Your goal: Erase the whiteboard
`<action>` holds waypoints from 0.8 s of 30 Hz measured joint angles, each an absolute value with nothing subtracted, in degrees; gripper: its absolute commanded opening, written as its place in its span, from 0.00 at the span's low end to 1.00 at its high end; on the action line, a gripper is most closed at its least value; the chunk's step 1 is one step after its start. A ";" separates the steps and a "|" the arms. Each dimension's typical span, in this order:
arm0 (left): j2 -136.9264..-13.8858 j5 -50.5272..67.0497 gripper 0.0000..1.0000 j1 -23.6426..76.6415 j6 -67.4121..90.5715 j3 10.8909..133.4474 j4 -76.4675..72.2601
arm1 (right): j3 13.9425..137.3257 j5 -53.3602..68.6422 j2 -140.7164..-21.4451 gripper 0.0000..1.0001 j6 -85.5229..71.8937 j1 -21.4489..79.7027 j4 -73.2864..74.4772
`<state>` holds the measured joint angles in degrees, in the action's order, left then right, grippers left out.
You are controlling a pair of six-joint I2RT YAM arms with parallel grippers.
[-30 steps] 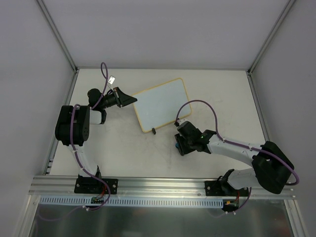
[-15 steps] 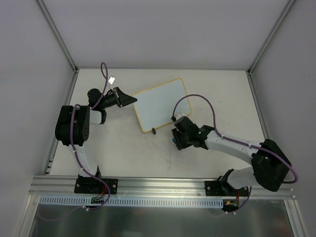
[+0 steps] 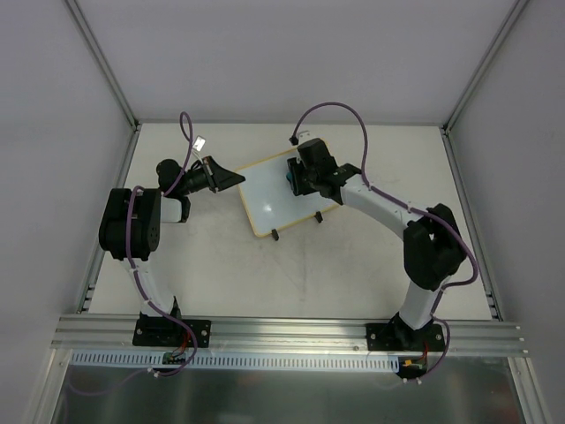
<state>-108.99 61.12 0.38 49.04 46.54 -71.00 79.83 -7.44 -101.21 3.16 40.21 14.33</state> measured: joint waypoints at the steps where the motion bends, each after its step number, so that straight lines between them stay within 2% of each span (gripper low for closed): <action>1: -109.14 61.12 0.00 0.36 49.08 46.54 -71.26 | 80.40 -6.98 -102.28 0.00 3.33 39.18 14.31; 6: -109.27 61.06 0.00 0.30 49.21 46.54 -71.35 | 82.83 -5.02 -106.72 0.00 4.12 36.71 13.96; 15: -109.30 61.08 0.00 0.30 49.34 46.54 -71.35 | 83.24 -3.14 -107.59 0.00 4.56 37.43 12.49; 24: -109.30 61.06 0.00 0.30 49.30 46.46 -71.37 | 79.29 -2.46 -107.68 0.01 3.29 43.31 8.32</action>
